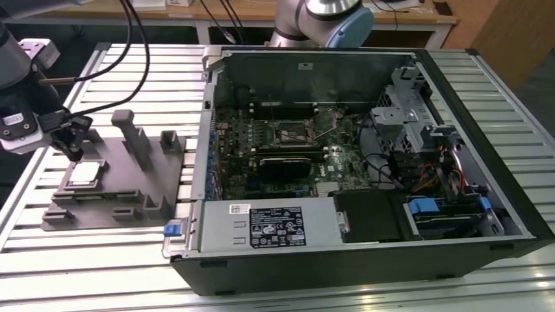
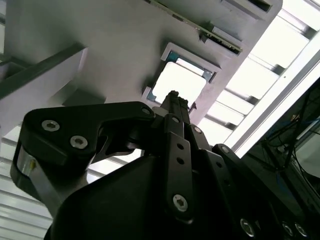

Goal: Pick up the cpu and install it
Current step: 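Pick up the cpu and move it towards the insertion slot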

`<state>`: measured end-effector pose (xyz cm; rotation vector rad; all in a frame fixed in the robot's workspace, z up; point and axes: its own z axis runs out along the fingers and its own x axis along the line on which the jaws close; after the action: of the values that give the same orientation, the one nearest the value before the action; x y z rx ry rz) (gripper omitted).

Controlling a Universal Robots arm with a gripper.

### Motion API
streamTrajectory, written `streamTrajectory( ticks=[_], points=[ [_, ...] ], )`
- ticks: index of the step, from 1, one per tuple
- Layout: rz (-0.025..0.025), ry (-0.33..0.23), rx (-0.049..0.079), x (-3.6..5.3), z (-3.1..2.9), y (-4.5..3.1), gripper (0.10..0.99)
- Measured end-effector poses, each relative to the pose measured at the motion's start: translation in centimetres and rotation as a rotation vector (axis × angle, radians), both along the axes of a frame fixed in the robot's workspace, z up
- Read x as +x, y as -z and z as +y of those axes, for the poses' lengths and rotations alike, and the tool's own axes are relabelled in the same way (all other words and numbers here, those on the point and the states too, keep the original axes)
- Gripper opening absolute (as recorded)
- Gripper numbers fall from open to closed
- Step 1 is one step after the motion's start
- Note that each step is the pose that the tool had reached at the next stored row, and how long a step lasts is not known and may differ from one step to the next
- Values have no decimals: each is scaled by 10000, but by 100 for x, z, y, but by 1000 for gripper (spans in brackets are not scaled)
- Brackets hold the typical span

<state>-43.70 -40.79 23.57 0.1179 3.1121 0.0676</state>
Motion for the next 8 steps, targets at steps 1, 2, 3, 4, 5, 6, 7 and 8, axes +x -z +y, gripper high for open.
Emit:
streamTrajectory(
  ticks=[1,2,3,4,5,6,7,8],
  points=[
    [1,0,-1,-7,-1,15,106],
    [1,0,0,-19,-4,46,106],
    [1,0,-1,-25,-5,61,106],
    [1,0,-1,-35,-7,92,106],
    [0,0,0,-44,-8,126,106],
    [0,0,0,-48,-9,142,106],
    [1,0,-1,-52,-9,156,106],
    [3,1,-1,-58,-9,171,106]
  ],
)
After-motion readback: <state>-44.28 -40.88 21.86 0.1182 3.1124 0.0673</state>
